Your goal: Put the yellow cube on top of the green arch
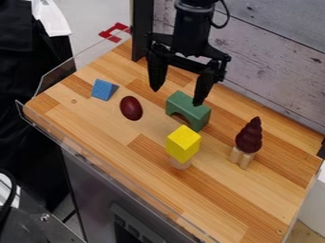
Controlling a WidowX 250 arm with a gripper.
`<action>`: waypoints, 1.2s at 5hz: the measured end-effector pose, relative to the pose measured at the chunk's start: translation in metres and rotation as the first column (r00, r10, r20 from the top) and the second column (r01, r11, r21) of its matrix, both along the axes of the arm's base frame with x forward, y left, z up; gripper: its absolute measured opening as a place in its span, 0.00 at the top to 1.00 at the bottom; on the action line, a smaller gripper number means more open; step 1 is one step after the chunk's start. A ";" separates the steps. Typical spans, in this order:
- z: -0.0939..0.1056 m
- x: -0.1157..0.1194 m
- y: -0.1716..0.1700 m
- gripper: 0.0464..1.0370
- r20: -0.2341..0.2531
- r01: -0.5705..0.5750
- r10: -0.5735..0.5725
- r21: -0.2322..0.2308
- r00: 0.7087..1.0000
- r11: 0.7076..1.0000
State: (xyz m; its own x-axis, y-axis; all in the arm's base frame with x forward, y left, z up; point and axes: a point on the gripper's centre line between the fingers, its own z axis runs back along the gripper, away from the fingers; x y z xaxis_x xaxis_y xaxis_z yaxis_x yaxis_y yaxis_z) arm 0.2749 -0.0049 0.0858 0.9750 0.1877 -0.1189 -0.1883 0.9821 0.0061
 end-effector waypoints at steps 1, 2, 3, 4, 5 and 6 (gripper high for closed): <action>-0.010 -0.004 0.000 0.04 -0.040 -0.001 0.001 -0.001 0.999 1.000; -0.014 -0.010 -0.004 0.04 -0.055 0.019 -0.019 -0.008 0.998 1.000; -0.012 -0.016 -0.016 0.04 -0.035 0.046 -0.047 -0.018 0.998 0.999; -0.009 -0.022 -0.024 0.04 -0.031 0.060 -0.061 -0.030 0.998 0.998; -0.004 -0.026 -0.030 0.04 -0.026 0.069 -0.070 -0.032 0.997 0.997; -0.006 -0.030 -0.031 0.04 -0.038 0.065 -0.067 -0.040 0.997 0.997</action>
State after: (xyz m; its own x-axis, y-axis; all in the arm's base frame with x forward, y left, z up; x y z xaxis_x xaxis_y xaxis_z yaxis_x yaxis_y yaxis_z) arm 0.2446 -0.0354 0.0798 0.9795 0.1177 -0.1632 -0.1235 0.9920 -0.0257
